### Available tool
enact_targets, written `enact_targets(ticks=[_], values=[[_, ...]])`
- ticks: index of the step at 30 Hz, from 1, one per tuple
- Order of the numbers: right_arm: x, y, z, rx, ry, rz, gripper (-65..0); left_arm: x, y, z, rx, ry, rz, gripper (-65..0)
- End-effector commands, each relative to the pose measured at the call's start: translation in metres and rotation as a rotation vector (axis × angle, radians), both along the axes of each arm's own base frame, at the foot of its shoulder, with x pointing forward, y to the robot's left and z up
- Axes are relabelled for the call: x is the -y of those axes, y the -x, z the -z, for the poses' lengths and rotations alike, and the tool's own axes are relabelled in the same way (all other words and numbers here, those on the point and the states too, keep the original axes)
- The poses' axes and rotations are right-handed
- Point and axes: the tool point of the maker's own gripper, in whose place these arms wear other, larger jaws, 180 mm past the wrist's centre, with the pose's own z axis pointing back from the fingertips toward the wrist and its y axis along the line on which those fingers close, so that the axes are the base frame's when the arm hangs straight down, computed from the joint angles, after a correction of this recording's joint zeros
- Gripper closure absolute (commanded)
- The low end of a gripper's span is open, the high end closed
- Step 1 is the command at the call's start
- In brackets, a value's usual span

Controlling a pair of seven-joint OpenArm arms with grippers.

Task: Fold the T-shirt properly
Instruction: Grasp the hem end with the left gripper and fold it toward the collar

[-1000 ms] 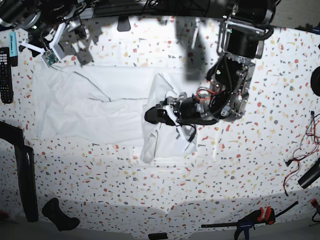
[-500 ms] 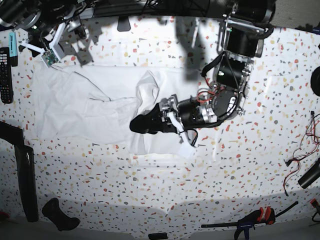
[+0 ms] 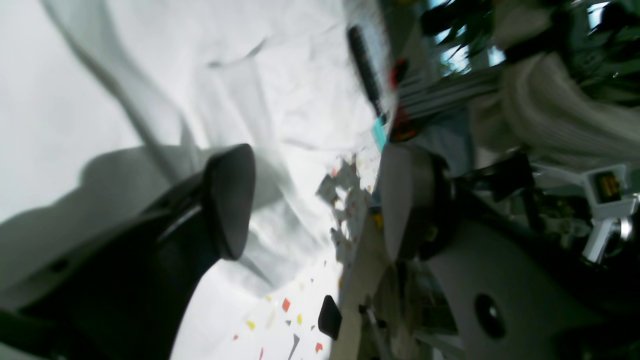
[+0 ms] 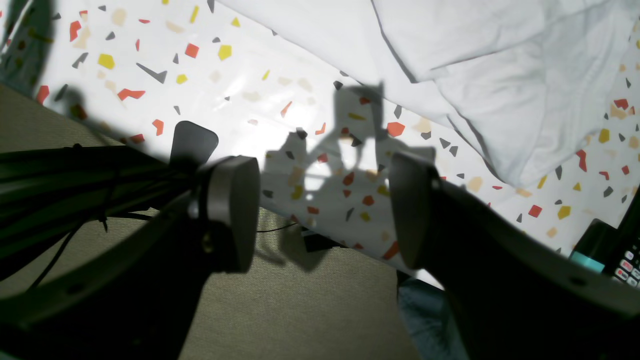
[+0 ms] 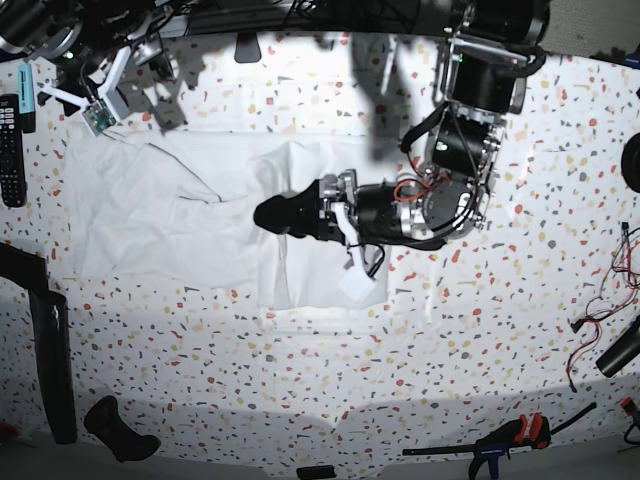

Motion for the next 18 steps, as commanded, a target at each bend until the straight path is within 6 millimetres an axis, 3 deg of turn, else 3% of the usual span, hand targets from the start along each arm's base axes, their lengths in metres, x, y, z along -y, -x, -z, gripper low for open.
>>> enact_targets(ticks=[1, 7, 10, 18], values=[[-0.003, -0.003, -0.007, 0.028, -0.002, -0.019, -39.6, 0.010, -0.003, -0.018, 0.034, 0.051, 0.016, -38.2], [-0.003, -0.003, -0.007, 0.028, -0.002, -0.020, -39.6, 0.036, 0.027, -0.008, -0.037, 0.088, 0.032, -38.2], [-0.003, -0.003, -0.007, 0.028, -0.002, -0.020, -39.6, 0.036, 0.021, -0.012, -0.018, 0.091, 0.021, -38.2], [-0.002, -0.005, -0.007, 0.033, 0.001, -0.019, -39.6, 0.036, -0.013, -0.047, 0.106, 0.071, 0.064, -38.2]])
